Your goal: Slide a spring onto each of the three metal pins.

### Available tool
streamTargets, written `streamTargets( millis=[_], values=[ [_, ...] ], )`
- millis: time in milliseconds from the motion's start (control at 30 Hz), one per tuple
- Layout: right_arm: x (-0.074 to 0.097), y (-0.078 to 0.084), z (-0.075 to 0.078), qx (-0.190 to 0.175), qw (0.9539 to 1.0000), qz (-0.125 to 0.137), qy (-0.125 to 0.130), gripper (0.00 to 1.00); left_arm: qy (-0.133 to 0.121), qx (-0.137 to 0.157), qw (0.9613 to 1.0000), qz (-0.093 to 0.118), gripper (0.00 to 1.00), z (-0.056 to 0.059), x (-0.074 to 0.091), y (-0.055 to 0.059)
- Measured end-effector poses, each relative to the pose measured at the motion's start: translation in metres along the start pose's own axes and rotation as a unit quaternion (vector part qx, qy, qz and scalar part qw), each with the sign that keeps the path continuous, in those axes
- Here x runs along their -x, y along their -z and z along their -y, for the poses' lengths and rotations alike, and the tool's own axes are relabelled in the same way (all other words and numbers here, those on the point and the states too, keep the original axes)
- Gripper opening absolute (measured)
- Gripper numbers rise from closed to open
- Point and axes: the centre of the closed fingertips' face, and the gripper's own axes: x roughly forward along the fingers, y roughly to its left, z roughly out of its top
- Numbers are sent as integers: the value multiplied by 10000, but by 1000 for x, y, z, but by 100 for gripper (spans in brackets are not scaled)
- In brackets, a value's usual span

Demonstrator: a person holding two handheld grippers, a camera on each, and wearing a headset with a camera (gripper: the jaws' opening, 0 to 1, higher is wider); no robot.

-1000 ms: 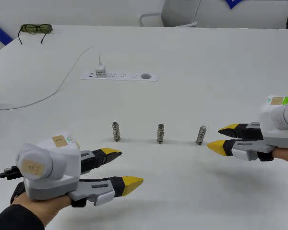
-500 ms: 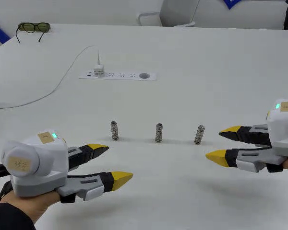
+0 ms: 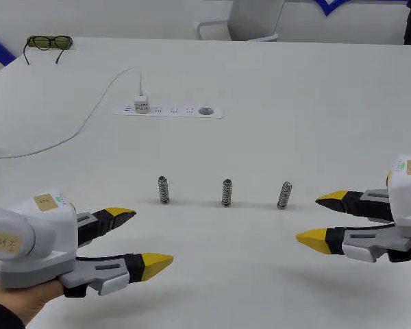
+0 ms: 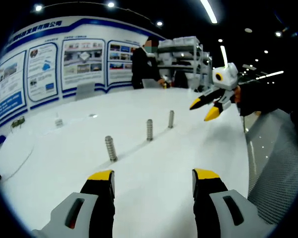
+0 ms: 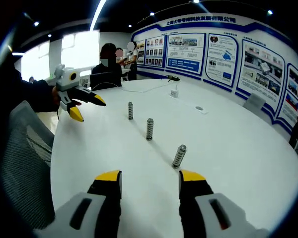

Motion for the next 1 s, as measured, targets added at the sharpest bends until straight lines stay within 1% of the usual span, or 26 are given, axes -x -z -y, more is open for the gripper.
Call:
streamTargets(
  millis=[133,333,467,633,767,1000],
  values=[
    [2,1,0,-40,10000,42,6,49,-17,-1,10000,-20,65,-5,4,1],
    [5,5,2,-57,10000,64,33,50,9,-17,10000,-61,66,-7,7,2],
    [6,6,0,-29,10000,87,-5,52,3,12,10000,-82,66,-9,8,3],
    [8,6,1,-92,9998,146,-32,53,-2,26,9999,-106,66,-12,8,4],
    [9,8,1,-113,9998,143,-28,55,-27,48,9999,-107,67,-15,9,4],
    [9,9,-3,-102,9998,120,-119,56,-59,62,9999,-117,68,-18,9,3]
  ],
)
